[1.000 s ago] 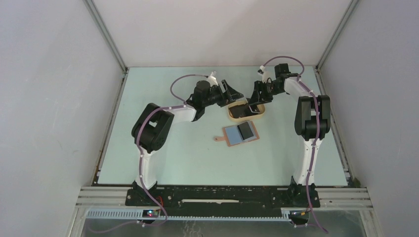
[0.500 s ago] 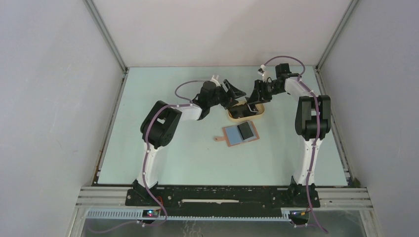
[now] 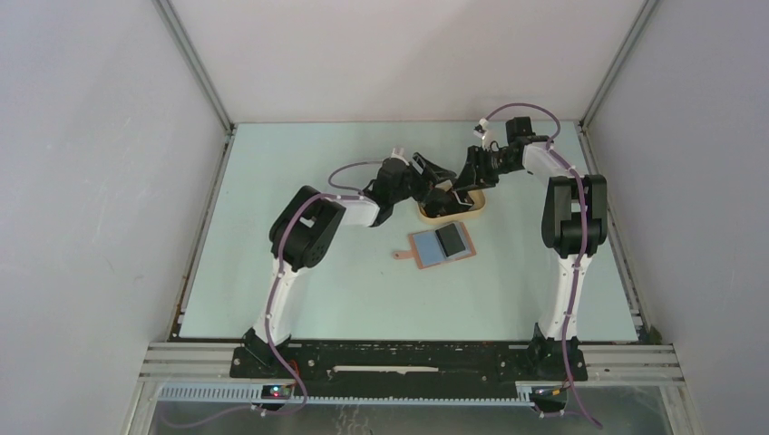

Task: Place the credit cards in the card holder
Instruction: Pick up the credit card from the storage box.

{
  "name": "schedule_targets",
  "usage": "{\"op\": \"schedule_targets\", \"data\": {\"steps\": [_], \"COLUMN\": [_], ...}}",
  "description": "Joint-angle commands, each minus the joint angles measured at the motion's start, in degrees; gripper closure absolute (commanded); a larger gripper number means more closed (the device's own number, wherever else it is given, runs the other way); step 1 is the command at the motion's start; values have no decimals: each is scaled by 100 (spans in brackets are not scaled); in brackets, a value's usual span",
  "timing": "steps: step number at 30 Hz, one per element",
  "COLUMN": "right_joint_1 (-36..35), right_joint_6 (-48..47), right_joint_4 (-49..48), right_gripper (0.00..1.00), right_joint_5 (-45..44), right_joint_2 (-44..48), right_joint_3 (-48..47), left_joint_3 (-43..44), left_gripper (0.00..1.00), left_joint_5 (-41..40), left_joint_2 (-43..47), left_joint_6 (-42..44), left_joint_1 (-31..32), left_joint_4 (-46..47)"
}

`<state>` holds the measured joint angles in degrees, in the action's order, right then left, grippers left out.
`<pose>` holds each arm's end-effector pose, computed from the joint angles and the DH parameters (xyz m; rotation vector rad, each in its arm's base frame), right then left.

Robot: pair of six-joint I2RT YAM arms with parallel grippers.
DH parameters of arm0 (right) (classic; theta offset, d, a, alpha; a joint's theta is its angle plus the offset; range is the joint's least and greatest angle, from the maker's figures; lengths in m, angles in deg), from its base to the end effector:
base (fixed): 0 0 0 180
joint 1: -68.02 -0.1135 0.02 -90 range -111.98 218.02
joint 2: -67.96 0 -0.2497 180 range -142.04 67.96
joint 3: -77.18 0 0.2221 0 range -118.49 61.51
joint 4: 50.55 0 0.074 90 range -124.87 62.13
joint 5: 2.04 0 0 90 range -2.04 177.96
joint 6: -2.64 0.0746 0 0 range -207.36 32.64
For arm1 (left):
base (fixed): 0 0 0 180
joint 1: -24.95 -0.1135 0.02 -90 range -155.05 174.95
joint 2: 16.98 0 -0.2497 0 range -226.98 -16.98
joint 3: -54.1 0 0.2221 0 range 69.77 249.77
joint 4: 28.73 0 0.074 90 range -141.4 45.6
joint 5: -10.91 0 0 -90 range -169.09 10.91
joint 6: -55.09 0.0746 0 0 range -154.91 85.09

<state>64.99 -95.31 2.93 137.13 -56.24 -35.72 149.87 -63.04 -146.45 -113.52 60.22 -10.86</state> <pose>0.4269 0.0791 0.1654 -0.4860 2.4245 1.1008 0.3993 -0.3077 0.1433 -0.5865 2.1025 -1.5420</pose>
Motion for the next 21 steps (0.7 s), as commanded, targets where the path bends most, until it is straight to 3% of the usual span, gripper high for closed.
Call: {"op": "schedule_targets", "data": {"steps": [1, 12, 21], "right_joint_1": [-14, -88, -222], "right_joint_6": [168, 170, 163], "right_joint_4": [-83, -141, -195], "right_gripper": [46, 46, 46], "right_joint_5": [179, 137, -186], "right_joint_2": [-49, -34, 25], "right_joint_3": [79, 134, 148], "left_joint_3": [352, 595, 639], "left_gripper": [23, 40, 41], "left_joint_5": [-331, -560, -546], "left_joint_2": [-106, -337, -382], "left_joint_6": [-489, -829, -867], "left_joint_1": [74, 150, 241], "left_joint_4": [377, 338, 212]}}
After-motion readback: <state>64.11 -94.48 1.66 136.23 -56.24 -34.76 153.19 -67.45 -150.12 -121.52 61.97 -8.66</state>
